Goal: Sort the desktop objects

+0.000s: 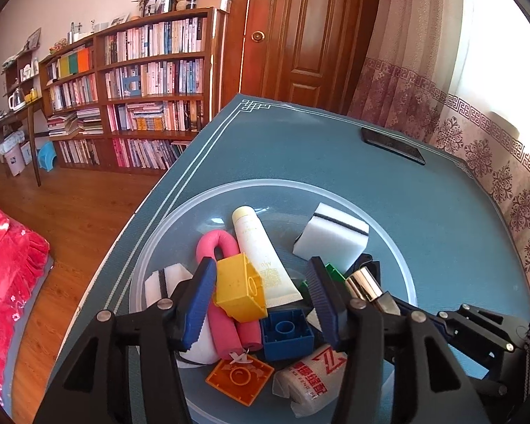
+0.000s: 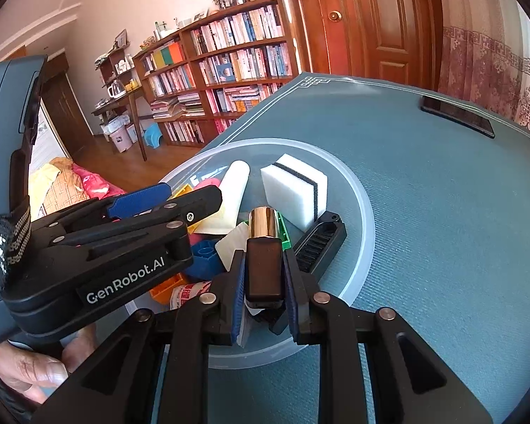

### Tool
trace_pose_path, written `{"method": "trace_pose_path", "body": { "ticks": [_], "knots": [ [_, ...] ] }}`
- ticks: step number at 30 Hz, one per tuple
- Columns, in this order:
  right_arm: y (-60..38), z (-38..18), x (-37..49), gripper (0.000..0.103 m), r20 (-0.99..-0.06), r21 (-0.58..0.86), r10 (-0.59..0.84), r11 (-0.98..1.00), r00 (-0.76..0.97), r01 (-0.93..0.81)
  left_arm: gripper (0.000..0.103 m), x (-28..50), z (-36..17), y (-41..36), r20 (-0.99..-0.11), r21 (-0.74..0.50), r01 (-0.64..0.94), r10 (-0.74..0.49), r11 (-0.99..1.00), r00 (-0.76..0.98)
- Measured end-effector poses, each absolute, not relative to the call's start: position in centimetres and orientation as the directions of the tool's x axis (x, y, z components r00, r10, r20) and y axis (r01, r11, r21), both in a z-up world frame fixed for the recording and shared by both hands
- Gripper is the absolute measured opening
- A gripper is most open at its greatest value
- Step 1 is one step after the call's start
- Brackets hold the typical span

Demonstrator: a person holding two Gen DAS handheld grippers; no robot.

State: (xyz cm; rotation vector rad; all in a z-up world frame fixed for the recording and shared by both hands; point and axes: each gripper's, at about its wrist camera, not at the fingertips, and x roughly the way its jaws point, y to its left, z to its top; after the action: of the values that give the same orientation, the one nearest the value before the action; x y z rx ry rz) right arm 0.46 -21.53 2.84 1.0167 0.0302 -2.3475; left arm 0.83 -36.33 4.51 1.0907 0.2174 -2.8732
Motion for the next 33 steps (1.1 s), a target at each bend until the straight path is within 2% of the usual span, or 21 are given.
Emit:
{"method": "trace_pose_path", "body": {
  "ticks": [3,4,5,10,14,19,21,23,27,33],
  "knots": [
    [-21.2,2.9,0.7,0.022,-0.673,0.2,-0.495,-0.837,-0.549,0.509,0.068,0.9,4.6,-36.3,-0.663,-0.116,0.106,-0.002,-0.988,-0.748],
    [-21.1,2.9,0.7,0.022,-0.673,0.201,-0.494,-0.839,-0.551,0.506,0.078,1.0,4.7,-36.2,-0.66,-0.12,0.105,0.0,-0.987,-0.751],
    [-21.0,3.0,0.8,0.022,-0.673,0.203,-0.493,-0.84,-0.551,0.503,0.082,1.1,4.8,-36.3,-0.656,-0.124,0.105,0.002,-0.987,-0.755],
    [-20.5,3.1,1.1,0.025,-0.674,0.212,-0.495,-0.841,-0.548,0.499,0.083,1.6,5.2,-36.3,-0.644,-0.126,0.108,-0.001,-0.986,-0.765],
    [-20.0,3.4,1.6,0.049,-0.655,0.23,-0.517,-0.831,-0.552,0.506,0.086,1.8,5.3,-36.2,-0.642,-0.13,0.111,-0.002,-0.985,-0.767],
    [-19.3,3.8,2.2,0.05,-0.641,0.236,-0.528,-0.826,-0.557,0.511,0.089,2.4,5.8,-36.1,-0.624,-0.102,0.127,-0.036,-0.987,-0.781],
    [-19.0,3.8,2.4,0.05,-0.641,0.237,-0.529,-0.826,-0.556,0.512,0.093,2.7,6.0,-36.0,-0.613,-0.084,0.132,-0.053,-0.988,-0.788],
    [-18.8,3.7,2.6,0.05,-0.645,0.237,-0.528,-0.826,-0.553,0.512,0.103,3.2,6.3,-35.9,-0.599,-0.063,0.139,-0.074,-0.988,-0.798],
    [-18.4,3.4,2.9,0.05,-0.652,0.24,-0.525,-0.827,-0.547,0.508,0.103,4.0,6.7,-35.3,-0.574,-0.015,0.143,-0.109,-0.99,-0.812],
    [-17.5,2.9,2.7,0.053,-0.668,0.259,-0.508,-0.844,-0.544,0.469,0.103,4.6,6.4,-35.4,-0.584,0.006,0.171,-0.142,-0.985,-0.799]
  ]
}}
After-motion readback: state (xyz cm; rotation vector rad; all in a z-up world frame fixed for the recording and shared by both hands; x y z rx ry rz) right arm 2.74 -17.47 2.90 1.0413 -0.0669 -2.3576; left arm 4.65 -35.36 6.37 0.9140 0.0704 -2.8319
